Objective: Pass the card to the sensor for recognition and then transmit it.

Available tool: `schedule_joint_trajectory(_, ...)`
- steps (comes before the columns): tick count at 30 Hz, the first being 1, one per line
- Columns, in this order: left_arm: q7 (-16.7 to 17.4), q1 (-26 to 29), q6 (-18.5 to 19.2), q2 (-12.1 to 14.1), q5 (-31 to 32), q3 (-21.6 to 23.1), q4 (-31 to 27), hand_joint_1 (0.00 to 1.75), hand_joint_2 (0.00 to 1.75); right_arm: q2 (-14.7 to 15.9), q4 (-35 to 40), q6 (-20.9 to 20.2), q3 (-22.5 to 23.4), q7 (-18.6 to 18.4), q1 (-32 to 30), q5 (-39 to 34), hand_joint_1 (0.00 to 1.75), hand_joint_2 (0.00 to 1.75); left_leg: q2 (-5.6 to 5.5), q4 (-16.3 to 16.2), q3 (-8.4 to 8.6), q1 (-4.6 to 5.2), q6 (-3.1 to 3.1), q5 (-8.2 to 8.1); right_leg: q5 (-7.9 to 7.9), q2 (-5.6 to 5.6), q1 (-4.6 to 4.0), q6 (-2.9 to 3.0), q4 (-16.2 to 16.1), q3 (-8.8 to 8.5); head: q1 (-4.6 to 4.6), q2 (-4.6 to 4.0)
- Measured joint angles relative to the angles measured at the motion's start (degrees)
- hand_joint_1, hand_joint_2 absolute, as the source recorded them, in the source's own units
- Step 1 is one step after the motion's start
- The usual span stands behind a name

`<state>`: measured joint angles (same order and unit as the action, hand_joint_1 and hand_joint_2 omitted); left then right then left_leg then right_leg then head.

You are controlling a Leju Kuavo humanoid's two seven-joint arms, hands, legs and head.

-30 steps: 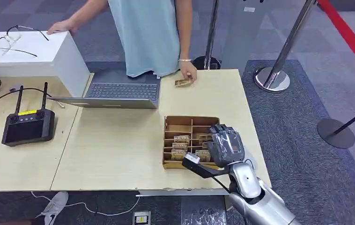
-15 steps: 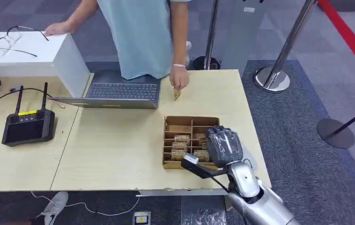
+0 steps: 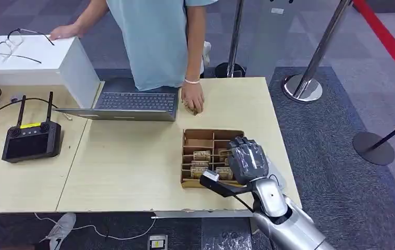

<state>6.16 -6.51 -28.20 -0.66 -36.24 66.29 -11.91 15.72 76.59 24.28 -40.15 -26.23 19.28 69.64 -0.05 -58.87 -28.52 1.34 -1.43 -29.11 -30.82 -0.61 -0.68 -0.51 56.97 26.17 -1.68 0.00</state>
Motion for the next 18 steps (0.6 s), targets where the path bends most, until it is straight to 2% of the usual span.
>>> schedule_joint_trajectory(8,0.22,0.00,0.11,-0.22,-0.20,0.00,0.00,0.00,1.75,0.00,0.04,-0.35,-0.04,0.00,0.21,0.00,0.59,1.75,0.00,0.00,0.08,0.00,0.01,0.01,0.00,0.00,0.00,0.00,0.00,-0.08,0.00,0.00)
schedule_joint_trajectory(18,0.22,0.00,0.55,-0.33,-0.17,0.00,0.00,0.00,1.75,0.07,0.37,-2.47,-0.09,0.00,0.93,0.20,0.59,1.75,0.02,0.00,0.20,0.00,0.01,0.01,0.01,0.00,0.00,0.00,-0.01,-0.19,0.00,0.00)
